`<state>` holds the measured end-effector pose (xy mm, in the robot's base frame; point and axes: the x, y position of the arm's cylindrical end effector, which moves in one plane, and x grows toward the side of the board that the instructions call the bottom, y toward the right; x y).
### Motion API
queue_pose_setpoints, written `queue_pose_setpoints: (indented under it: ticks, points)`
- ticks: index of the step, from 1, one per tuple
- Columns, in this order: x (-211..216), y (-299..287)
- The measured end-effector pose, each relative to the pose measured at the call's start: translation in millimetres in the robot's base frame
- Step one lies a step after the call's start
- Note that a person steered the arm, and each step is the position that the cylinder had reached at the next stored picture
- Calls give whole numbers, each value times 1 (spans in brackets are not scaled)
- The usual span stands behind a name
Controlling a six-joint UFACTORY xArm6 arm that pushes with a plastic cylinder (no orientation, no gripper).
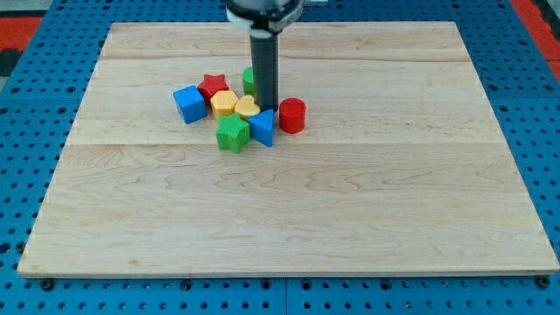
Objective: Push the red circle to the center right
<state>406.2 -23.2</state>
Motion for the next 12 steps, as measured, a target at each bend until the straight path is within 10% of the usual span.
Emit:
queue_pose_setpoints:
  ticks: [2, 4, 6, 10, 12]
  points:
    - [34, 24]
    - [-17, 89]
    - [-55, 36]
    - [-57, 189]
    - [-96, 99]
